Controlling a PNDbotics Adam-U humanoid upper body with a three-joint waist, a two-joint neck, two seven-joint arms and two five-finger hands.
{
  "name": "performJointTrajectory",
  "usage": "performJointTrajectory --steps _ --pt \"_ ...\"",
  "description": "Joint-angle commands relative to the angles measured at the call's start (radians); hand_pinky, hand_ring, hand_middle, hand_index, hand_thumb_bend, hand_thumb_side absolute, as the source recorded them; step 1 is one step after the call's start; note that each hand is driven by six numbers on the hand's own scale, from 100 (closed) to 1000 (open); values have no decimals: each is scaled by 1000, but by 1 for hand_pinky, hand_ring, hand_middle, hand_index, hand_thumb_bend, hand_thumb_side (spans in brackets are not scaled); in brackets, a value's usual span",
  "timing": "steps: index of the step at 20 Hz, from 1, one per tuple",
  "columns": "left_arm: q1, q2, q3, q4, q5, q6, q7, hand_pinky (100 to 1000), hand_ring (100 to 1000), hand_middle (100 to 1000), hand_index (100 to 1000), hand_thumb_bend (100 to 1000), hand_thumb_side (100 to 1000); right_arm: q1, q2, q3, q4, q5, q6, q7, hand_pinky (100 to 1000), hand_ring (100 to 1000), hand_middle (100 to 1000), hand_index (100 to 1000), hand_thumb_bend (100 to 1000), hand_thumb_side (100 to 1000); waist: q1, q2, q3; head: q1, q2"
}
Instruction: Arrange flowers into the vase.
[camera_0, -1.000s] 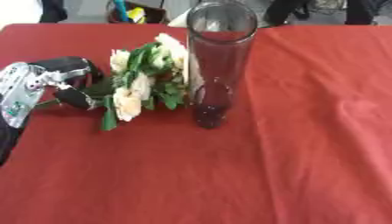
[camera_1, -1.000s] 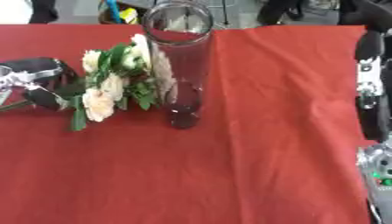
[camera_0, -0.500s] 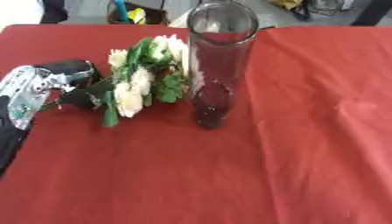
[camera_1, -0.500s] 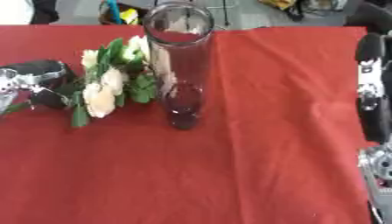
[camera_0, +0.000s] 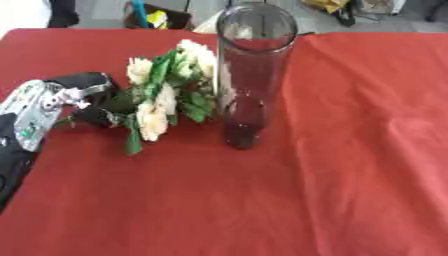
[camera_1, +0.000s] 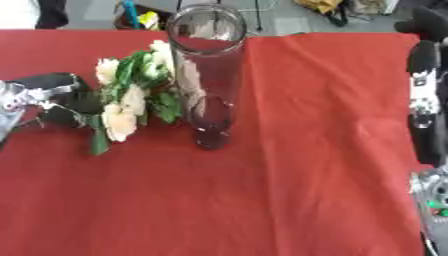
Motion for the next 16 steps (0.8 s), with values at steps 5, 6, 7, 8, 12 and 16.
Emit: performJointTrajectory --steps 5,6,7,8,12,16 --pt "-8 6 12 -6 18 30 30 112 154 279 430 100 409 -1 -6 -5 -8 -5 4 3 938 858 727 885 100 989 -1 -14 0 0 -11" --pt "-7 5 13 -6 18 33 36 100 100 242 398 100 400 0 -5 -6 -8 -5 4 3 939 858 727 885 100 989 -1 -14 0 1 -12" --pt "-6 5 14 -6 19 35 41 100 100 242 398 100 400 0 -5 -6 -8 -5 5 3 939 858 727 885 100 989 -1 -13 0 1 -13" --pt "-5 5 14 -5 18 36 47 100 100 202 360 100 392 0 -5 -6 -8 -5 5 3 939 858 726 885 100 989 -1 -13 0 1 -13" --pt "0 1 20 3 5 39 73 100 100 160 322 100 358 1 -3 -6 -8 -4 5 3 940 858 726 885 100 989 -1 -11 -1 2 -16" --pt "1 -7 30 22 1 47 107 100 100 100 248 100 366 2 -1 -8 -8 -5 5 2 942 859 725 886 100 988 -2 -8 -3 4 -18"
